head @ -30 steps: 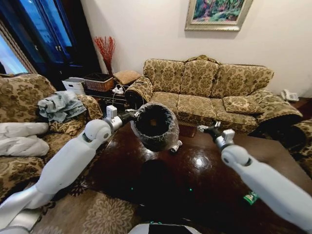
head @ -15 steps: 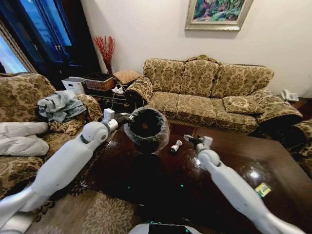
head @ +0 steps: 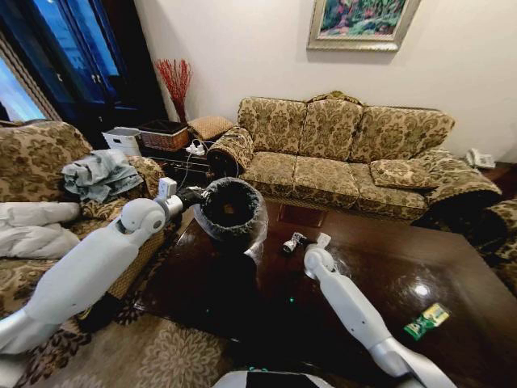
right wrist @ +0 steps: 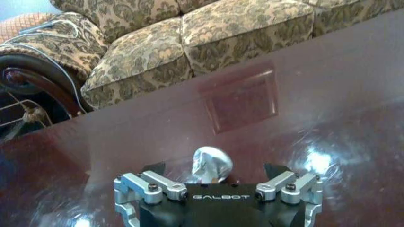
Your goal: Move to the front of the table and place the trash on the table into the trash bin.
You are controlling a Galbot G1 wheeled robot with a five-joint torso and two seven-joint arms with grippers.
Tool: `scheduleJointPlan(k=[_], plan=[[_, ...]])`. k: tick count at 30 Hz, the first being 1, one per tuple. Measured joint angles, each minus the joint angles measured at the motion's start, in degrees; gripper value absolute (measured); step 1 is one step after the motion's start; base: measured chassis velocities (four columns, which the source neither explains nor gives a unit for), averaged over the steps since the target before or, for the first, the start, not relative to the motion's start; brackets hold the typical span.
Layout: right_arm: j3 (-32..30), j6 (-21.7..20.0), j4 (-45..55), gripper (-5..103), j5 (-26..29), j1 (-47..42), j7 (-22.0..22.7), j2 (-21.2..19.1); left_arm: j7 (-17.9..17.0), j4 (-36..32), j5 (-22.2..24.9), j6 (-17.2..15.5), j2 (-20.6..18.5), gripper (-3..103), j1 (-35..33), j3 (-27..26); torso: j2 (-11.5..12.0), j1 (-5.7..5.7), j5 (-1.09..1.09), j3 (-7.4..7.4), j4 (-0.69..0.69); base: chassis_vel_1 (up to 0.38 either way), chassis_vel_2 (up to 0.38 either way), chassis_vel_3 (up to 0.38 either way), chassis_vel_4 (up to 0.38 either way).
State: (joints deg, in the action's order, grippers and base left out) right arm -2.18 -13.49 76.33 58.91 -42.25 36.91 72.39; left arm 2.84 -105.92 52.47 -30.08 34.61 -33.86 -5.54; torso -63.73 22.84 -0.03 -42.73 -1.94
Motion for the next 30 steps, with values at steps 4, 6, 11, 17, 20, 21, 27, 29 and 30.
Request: scheduleJointPlan(k=[4,6,11,17,20,21,27,29,30], plan=[[-0.1,-0.2,-2.3,100,-0.9,0.6,-0.8,2.6,0.6,-0.4,0.6,1.0,-1.9,3,0.3,0.0,0.0,0.0,0.03,0.0,0.01,0.0,0.0,0.0,0.0],[-0.1,-0.3,-2.6,101,-1.3,0.7,-0.6,3.1,0.8,-0.5,0.9,1.0,-2.2,3,0.4,0.0,0.0,0.0,0.03,0.0,0.0,0.0,0.0,0.0,0.0],[-0.1,-1.3,-3.7,94,-1.6,1.1,1.2,5.1,0.9,-1.1,1.5,1.1,-2.6,3,0.6,0.0,0.0,-0.01,0.02,0.0,0.01,0.0,0.0,0.0,0.0],[-0.1,-1.9,-5.0,78,-1.2,1.2,1.9,5.7,0.9,-1.3,1.5,1.1,-2.8,3,0.6,-0.2,0.0,0.0,0.02,0.0,0.01,0.0,0.0,0.0,0.0],[-0.1,-1.9,-6.1,70,-1.3,1.4,1.3,5.2,0.9,-1.3,1.5,1.2,-2.8,3,0.3,-0.4,0.0,0.0,0.02,0.0,0.01,0.0,0.0,0.0,0.0],[-0.1,-1.9,-6.1,70,-1.3,1.4,1.3,5.2,0.9,-1.3,1.5,1.2,-2.8,3,0.3,-0.4,0.0,0.0,0.02,0.0,0.01,0.0,0.0,0.0,0.0],[-0.1,-1.9,-6.9,48,-1.1,1.7,1.0,4.9,0.9,-1.3,2.1,1.2,-2.6,3,0.5,-0.6,0.0,0.0,0.02,0.0,0.02,0.0,0.0,0.0,0.0],[-0.1,-1.9,-7.4,43,-0.9,1.9,1.0,5.0,0.4,-1.4,2.9,1.2,-2.4,3,0.9,-0.7,0.0,-0.01,0.02,0.01,0.01,0.0,0.0,0.0,0.0],[-0.1,-1.9,-7.4,43,-0.9,1.9,1.0,5.0,0.4,-1.4,2.9,1.2,-2.4,3,0.9,-0.7,0.0,-0.01,0.02,0.01,0.01,0.0,0.0,0.0,0.0]])
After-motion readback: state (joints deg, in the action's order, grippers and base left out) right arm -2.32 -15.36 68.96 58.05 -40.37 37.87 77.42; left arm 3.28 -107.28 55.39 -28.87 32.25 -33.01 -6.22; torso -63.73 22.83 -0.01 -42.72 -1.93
